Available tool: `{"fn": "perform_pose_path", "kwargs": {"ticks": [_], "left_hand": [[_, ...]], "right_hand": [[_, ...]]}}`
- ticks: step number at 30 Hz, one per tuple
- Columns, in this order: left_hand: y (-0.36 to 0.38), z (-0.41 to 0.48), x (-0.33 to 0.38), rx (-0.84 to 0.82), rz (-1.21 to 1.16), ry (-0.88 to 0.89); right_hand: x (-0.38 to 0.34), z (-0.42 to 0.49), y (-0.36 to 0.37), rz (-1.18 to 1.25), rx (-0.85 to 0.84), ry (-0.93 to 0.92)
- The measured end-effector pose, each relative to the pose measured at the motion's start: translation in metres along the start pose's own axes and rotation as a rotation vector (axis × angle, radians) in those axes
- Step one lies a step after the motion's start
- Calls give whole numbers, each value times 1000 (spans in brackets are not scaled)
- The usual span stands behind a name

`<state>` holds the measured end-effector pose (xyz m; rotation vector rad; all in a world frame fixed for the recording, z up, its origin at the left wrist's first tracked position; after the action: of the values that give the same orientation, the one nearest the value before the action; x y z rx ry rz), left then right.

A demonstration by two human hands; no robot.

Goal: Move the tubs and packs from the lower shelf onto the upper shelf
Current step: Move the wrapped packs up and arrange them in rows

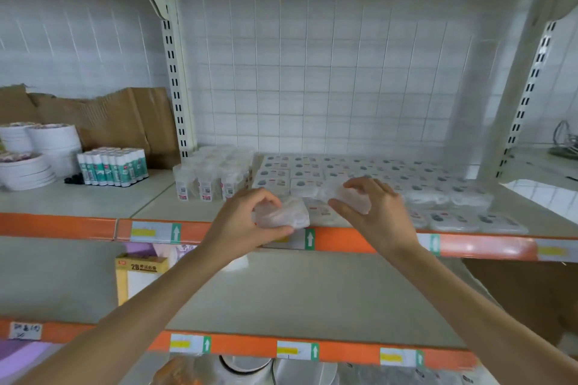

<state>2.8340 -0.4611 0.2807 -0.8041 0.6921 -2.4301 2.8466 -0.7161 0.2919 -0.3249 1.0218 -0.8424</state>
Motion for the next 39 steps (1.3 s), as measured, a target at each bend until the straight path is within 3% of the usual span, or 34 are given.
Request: {"fn": "perform_pose_path", "kwargs": {"ticks": [6, 11, 23, 28, 35, 39], "left_hand": [[0, 47, -10, -22, 16, -42], [7, 84, -20, -58, 47, -53], [39, 121, -44, -79, 57, -73], [47, 128, -46, -83, 71, -65], [47, 136, -41, -60, 36, -3], [40, 137, -43, -61, 48, 69]], "right_hand": [[14, 74, 4, -61, -32, 59], [25, 119, 16, -182, -152, 101], [54, 153, 30, -356, -299, 73], [35, 153, 22, 5, -169, 22], [-7, 141, 31, 362, -566, 272], [-13, 138, 40, 497, -650, 307]]}}
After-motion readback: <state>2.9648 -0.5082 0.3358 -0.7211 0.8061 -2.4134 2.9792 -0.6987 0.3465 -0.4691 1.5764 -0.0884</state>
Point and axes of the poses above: each hand's wrist, its own z-axis towards the middle knuckle, its own y-axis out of the palm, x = y × z, the point moved 1 cm from there along z, towards the middle knuckle, and after that the axes turned 13 degrees about y, right-handed, at the moved point
